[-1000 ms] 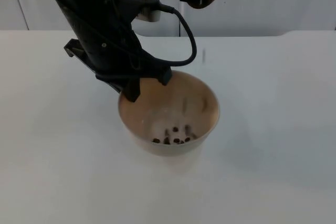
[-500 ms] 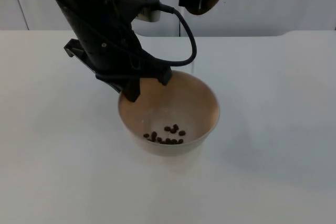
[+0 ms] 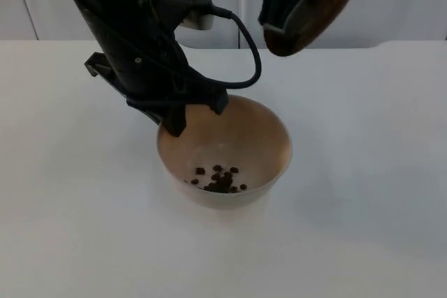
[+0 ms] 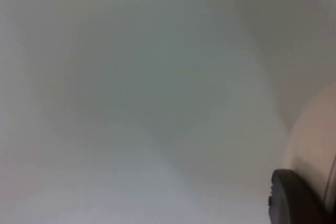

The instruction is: Pick up the bowl with the left hand and pour the coffee beans from the cup into the bowl with the right hand.

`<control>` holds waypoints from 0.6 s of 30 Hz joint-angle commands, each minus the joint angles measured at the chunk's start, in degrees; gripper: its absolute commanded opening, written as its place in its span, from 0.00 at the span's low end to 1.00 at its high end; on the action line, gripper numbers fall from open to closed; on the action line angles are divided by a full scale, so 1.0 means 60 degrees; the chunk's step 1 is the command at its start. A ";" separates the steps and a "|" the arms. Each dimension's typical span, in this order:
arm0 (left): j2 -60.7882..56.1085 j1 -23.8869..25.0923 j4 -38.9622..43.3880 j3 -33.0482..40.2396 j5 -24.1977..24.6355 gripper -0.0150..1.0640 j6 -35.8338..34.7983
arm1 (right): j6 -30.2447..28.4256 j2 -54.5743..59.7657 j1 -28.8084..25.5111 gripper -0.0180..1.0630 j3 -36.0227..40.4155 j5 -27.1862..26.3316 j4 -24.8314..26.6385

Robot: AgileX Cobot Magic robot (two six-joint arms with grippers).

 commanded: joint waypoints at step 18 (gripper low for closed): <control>-0.0048 -0.0050 -0.0126 0.0000 -0.0089 0.01 0.0008 | -0.0717 -0.1019 -0.2253 0.02 -0.0030 -0.0958 0.5593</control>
